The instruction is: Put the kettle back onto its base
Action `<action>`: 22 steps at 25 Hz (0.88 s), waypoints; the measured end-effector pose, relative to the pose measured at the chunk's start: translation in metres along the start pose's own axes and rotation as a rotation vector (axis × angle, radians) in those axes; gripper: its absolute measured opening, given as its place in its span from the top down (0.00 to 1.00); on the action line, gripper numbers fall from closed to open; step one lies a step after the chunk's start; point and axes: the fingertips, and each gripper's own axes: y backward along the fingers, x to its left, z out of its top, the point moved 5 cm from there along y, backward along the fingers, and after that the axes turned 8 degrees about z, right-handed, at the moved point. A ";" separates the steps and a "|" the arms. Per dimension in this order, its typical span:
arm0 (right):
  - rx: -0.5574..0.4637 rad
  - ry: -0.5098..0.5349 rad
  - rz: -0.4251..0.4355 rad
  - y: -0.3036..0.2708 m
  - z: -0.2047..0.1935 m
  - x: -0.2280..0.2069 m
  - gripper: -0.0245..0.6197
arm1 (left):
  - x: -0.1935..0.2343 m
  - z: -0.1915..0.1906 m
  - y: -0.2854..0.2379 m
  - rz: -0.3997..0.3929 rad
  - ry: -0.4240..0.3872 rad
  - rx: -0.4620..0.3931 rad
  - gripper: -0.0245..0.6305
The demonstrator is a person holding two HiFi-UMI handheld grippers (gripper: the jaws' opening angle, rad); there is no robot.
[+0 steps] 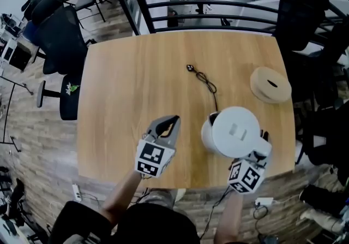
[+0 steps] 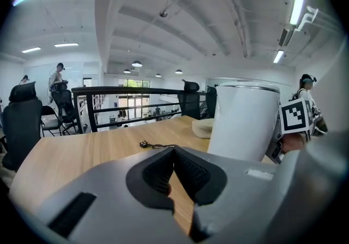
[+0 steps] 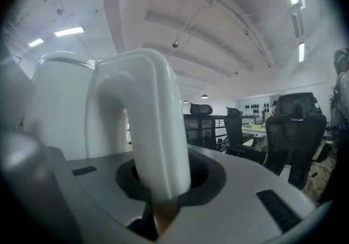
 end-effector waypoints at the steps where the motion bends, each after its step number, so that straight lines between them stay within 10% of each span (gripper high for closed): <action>1: 0.002 -0.004 0.000 -0.003 -0.001 0.000 0.88 | 0.000 -0.001 -0.003 -0.001 0.000 0.005 0.96; 22: 0.001 0.008 0.005 -0.026 -0.030 0.001 0.87 | 0.006 -0.021 -0.028 -0.014 0.011 0.061 0.96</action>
